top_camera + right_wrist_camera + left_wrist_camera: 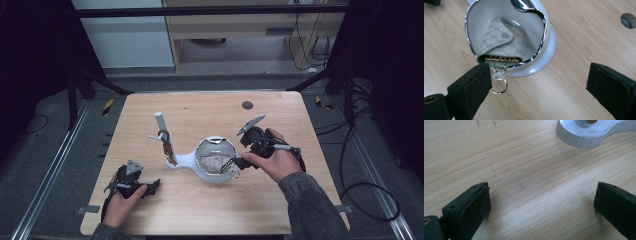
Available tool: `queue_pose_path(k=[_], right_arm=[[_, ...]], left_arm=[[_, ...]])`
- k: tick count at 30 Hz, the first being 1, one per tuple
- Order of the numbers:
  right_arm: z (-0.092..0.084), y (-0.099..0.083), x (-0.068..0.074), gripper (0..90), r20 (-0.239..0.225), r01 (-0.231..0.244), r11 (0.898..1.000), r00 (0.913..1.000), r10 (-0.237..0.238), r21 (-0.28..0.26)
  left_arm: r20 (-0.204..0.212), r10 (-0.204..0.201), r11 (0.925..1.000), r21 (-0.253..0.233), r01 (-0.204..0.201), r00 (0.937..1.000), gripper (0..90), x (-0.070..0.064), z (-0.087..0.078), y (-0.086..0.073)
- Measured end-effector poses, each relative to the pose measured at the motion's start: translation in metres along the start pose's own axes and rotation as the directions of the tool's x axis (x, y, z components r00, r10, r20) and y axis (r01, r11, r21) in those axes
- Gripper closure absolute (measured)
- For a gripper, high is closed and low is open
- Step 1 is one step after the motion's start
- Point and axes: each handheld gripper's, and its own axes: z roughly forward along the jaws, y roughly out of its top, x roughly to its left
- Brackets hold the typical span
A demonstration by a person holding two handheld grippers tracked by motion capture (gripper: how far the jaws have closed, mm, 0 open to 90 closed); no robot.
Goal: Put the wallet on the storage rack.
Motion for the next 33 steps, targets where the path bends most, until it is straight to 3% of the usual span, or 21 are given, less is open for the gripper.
queue_pose_path(k=[23, 33], right_arm=[[-0.007, -0.024, -0.017, 9.4, 0.067, -0.066, 0.995, 0.9952, 0.071, -0.081], [-0.009, -0.042, -0.029, 7.7, 0.101, -0.104, 0.983, 0.9877, 0.12, -0.153]], left_arm=[[0.0, 0.0, 1.0, -0.001, 0.0, 1.0, 0.0, 0.0, 0.0, 0.0], [0.0, 0.0, 1.0, 0.0, 0.0, 1.0, 0.0, 0.0, 0.0, 0.0]])
